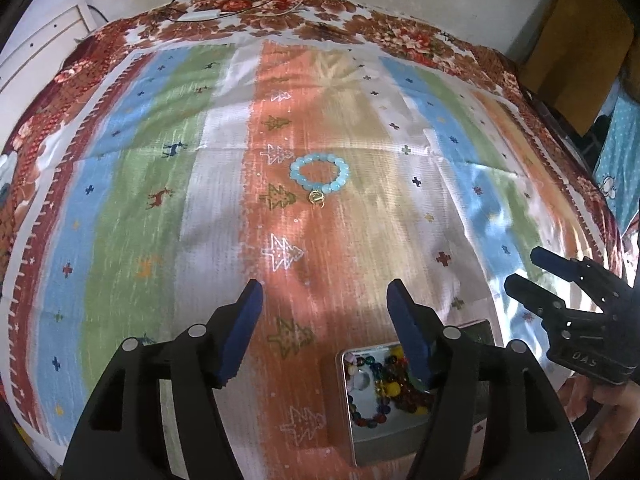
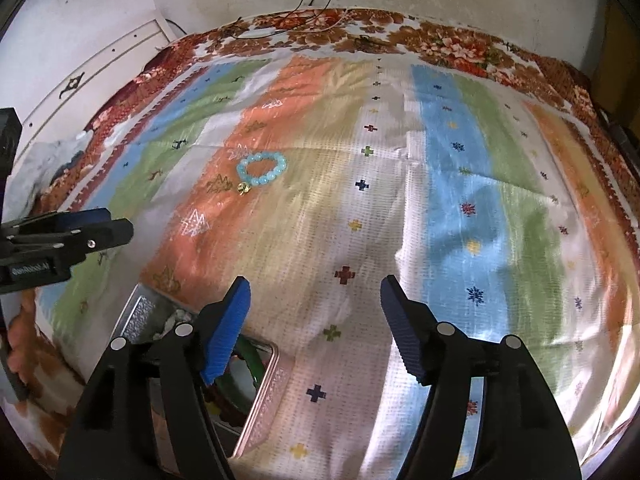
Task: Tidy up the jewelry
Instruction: 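Move left tool to the gold charm while right tool approaches the light-blue bead bracelet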
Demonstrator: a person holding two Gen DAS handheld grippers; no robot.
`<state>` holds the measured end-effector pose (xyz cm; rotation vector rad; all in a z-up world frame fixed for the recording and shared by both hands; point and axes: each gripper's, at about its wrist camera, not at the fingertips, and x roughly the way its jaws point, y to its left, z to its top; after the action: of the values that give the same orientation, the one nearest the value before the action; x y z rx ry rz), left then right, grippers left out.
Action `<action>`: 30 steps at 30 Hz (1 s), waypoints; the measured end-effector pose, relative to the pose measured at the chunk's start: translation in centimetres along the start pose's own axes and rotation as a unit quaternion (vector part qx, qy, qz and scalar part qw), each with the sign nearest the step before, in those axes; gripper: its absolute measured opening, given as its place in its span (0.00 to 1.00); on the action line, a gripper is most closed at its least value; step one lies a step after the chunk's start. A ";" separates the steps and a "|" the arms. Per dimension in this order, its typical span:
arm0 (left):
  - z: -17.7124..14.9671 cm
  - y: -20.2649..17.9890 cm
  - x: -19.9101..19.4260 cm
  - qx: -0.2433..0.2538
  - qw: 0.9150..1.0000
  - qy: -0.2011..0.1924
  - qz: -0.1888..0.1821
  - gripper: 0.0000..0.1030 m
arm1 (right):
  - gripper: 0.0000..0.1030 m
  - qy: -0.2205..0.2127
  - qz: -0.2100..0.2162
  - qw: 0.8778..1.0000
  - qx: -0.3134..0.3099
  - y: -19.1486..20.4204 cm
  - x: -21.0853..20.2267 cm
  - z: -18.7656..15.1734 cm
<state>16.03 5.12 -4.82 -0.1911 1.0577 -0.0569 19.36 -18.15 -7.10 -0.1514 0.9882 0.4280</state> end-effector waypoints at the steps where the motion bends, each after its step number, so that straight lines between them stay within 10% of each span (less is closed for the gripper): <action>1: 0.1 -0.1 0.2 0.003 1.000 0.000 0.001 0.64 | 0.67 -0.001 -0.002 1.000 -0.002 0.1 0.1 0.1; 14: 0.5 -0.7 0.9 0.034 0.999 -0.006 0.021 0.74 | 0.70 -0.025 -0.052 0.997 -0.054 1.4 0.9 2.2; 30: 2.6 0.2 2.7 0.034 0.999 -0.013 0.040 0.84 | 0.74 0.006 0.030 0.999 0.011 0.7 3.7 5.2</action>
<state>19.64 5.26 -5.93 -0.0873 1.0345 -0.0187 24.85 -14.81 -7.25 -0.1045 1.0108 0.4723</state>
